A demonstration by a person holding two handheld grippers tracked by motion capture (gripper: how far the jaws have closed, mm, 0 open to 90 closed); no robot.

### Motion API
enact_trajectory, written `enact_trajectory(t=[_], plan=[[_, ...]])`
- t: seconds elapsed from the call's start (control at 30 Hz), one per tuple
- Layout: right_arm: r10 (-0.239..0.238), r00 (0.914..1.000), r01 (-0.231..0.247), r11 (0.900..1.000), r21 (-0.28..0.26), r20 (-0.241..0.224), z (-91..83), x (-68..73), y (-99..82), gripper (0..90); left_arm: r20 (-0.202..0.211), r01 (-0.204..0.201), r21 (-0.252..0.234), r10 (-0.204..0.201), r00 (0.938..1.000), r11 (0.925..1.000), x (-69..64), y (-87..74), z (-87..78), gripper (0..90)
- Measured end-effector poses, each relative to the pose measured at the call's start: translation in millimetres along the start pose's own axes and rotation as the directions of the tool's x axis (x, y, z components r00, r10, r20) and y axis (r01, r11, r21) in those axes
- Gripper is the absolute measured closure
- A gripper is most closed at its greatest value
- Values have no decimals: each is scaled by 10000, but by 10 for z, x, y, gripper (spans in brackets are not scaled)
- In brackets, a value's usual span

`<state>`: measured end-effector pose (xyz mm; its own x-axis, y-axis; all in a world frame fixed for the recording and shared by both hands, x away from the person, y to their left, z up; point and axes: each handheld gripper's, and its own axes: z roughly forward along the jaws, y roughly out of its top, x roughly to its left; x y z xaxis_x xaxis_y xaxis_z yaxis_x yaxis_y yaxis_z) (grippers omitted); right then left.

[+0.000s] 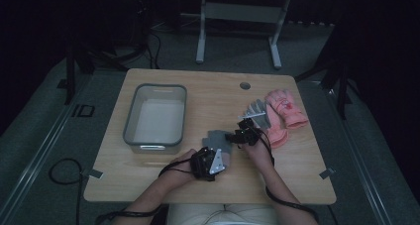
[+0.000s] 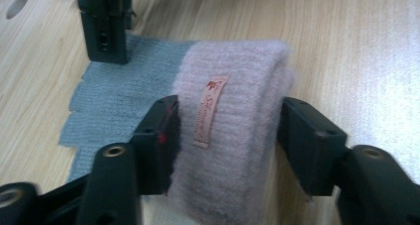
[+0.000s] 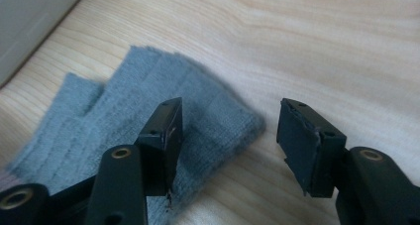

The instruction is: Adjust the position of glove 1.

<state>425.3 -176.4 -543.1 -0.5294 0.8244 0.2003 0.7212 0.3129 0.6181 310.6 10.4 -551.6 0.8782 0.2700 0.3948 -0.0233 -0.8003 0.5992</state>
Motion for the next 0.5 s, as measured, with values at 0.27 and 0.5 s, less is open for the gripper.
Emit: enact_trajectory(t=[0.27,0.5], plan=[[441,9953,-435,9990,88,-859,53,39,-11,458,911,831,-212,-808,9926,9963,164,-42,-18,646],[537,9902,-515,9985,204,-1292,131,115,44,552,1693,1848,-443,-1750,9699,9818,286,-119,-13,695]])
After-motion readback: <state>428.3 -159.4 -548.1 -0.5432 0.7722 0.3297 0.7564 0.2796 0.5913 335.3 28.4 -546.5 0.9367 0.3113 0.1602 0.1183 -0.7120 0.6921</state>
